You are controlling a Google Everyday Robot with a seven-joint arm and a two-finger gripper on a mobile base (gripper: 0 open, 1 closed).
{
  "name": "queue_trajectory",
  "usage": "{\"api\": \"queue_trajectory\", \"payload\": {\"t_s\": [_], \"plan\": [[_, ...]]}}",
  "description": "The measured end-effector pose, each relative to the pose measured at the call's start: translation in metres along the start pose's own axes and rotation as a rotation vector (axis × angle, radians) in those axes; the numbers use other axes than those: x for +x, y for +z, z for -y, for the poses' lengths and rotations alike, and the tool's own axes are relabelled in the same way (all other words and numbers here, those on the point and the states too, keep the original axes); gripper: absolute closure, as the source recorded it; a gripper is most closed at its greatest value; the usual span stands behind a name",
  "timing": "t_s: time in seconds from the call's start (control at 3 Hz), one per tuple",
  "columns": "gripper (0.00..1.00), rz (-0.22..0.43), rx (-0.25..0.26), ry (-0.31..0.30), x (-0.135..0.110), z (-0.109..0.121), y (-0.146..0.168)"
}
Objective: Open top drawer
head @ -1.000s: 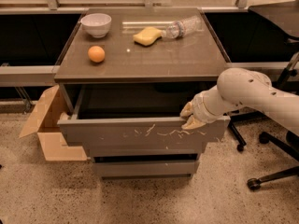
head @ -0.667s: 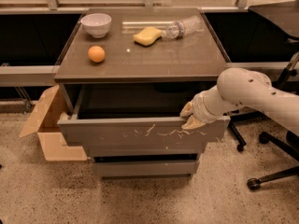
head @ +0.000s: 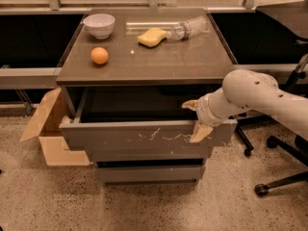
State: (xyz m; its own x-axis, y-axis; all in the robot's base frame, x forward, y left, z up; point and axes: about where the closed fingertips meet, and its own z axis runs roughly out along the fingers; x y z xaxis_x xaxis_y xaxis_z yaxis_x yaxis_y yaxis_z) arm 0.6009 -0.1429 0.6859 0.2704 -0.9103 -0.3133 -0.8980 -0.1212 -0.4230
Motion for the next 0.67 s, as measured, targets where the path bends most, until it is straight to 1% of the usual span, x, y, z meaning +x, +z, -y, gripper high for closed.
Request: {"api": "queue_trajectory", "payload": {"t_s": [0.33,0.67], "plan": [[0.00,0.019,-0.043,0.004,-0.004,-0.008,0.003],[0.00,0.083,-0.179,0.031,-0.018,-0.037,0.005]]}}
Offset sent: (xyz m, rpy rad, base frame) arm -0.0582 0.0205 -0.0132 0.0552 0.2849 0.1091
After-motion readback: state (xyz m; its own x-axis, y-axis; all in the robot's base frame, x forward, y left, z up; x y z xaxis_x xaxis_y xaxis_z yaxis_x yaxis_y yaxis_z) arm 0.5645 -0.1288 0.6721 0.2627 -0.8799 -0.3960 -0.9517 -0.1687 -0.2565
